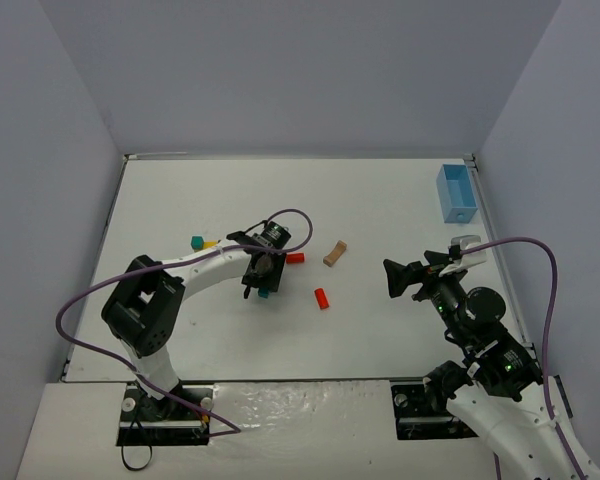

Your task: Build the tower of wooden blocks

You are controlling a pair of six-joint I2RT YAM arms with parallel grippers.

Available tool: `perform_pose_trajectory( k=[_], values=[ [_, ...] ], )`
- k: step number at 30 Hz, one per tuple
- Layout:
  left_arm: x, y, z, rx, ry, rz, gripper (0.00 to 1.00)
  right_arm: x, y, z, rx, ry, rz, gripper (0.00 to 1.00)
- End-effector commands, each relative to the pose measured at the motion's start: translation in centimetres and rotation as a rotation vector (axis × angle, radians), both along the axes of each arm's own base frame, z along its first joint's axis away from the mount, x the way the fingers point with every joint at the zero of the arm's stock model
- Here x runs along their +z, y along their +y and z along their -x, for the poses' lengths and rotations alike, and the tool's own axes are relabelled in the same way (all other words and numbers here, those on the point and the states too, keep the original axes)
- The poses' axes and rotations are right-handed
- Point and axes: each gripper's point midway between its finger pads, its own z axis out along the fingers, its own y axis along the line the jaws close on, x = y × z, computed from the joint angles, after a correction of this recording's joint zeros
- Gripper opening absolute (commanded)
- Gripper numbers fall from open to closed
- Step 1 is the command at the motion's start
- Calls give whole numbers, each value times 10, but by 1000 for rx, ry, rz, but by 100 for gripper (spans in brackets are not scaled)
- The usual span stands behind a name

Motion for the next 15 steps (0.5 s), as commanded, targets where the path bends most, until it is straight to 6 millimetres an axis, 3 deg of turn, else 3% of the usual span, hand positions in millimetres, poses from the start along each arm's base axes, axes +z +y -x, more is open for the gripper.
perform_pose_trajectory(
  k=[1, 4, 9, 12, 15],
  values=[
    [31, -5, -14, 19, -77, 37, 34, 20, 6, -5, 10, -61, -45, 100],
    [32, -4, -13, 20, -77, 35, 31, 18, 6, -5, 11, -58, -42, 100],
    [37, -3, -11, 17, -76, 38, 13, 19, 6, -6, 11, -60, -39, 100],
    [57, -2, -13, 20, -101, 48, 6, 18, 6, -6, 13, -56, -39, 100],
    [90, 3, -16, 22, -142, 54, 0, 17, 7, -7, 13, -52, -35, 100]
  ],
)
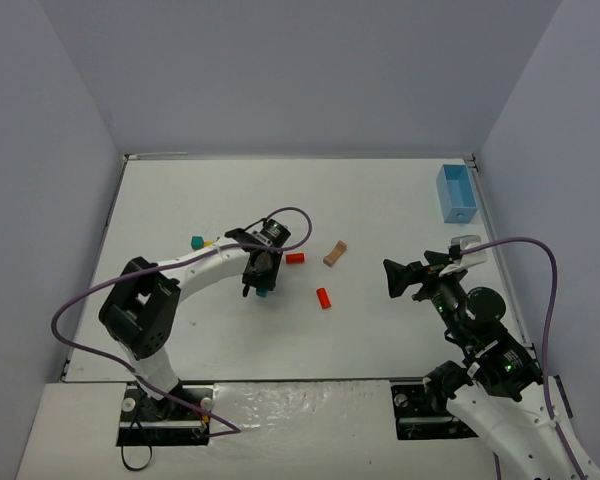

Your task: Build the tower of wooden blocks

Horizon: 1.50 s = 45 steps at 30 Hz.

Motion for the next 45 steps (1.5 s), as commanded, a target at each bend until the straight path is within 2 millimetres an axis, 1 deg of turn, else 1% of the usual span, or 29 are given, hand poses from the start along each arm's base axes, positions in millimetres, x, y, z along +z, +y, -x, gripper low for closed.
perform_pose_trajectory(
  k=[1, 2, 4, 6, 7, 9, 13, 18, 21, 24, 30, 37, 45],
  values=[
    [88, 1, -20, 22, -164, 72, 0, 17, 7, -8, 13, -50, -32, 100],
    [97, 5, -18, 27, -169, 70, 0, 17, 8, -8, 14, -49, -31, 100],
    [120, 15, -22, 45, -194, 81, 0, 16, 8, -9, 14, -46, -28, 100],
    [141, 30, -33, 75, -222, 106, 0, 16, 8, -9, 14, -46, -26, 100],
    [148, 37, -36, 86, -225, 110, 0, 16, 8, -9, 16, -46, -26, 100],
    [156, 51, -40, 104, -227, 112, 0, 15, 8, -9, 14, -44, -26, 100],
    [163, 78, -57, 148, -229, 116, 0, 14, 9, -9, 16, -39, -23, 100],
    [158, 97, -72, 175, -207, 120, 0, 13, 9, -9, 16, -39, -25, 100],
    [147, 105, -80, 191, -182, 106, 0, 13, 9, -9, 17, -38, -25, 100],
    [142, 109, -84, 208, -164, 109, 0, 10, 10, -10, 17, -29, -21, 100],
    [130, 111, -89, 225, -140, 88, 0, 8, 10, -11, 17, -22, -17, 100],
    [116, 109, -92, 247, -102, 87, 0, 6, 10, -12, 14, -19, -16, 100],
    [112, 110, -96, 262, -100, 72, 0, 4, 10, -13, 12, -13, -13, 100]
  ],
)
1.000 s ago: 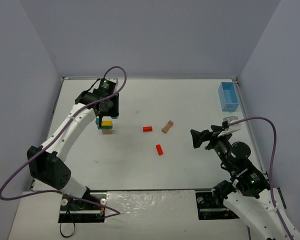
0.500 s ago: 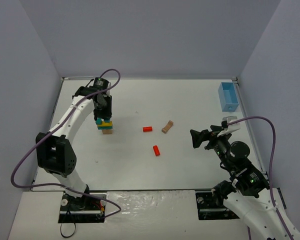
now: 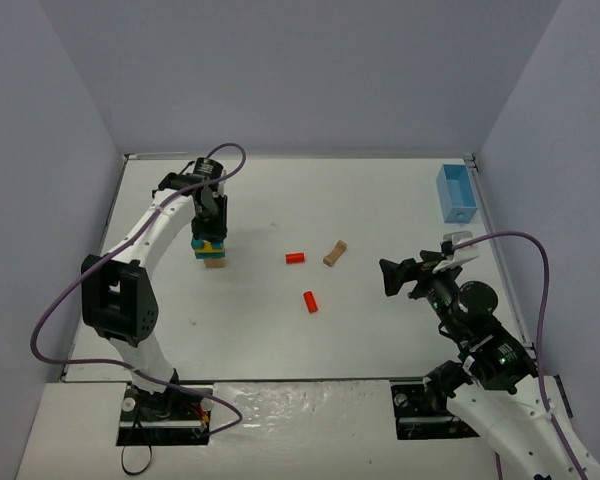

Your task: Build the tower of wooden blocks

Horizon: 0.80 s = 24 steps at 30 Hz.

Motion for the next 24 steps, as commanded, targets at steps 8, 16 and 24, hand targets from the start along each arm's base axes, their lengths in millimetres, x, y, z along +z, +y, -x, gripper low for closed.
perform_pose_trajectory(
  k=[8, 16, 24],
  values=[
    [21, 3, -12, 29, -72, -10, 0, 16, 5, -7, 3, -51, -32, 100],
    [19, 4, -12, 40, -72, -27, 0, 15, 6, -8, 6, -48, -30, 100],
    [21, 3, -14, 42, -80, -26, 0, 15, 6, -8, 6, -47, -30, 100]
  ],
)
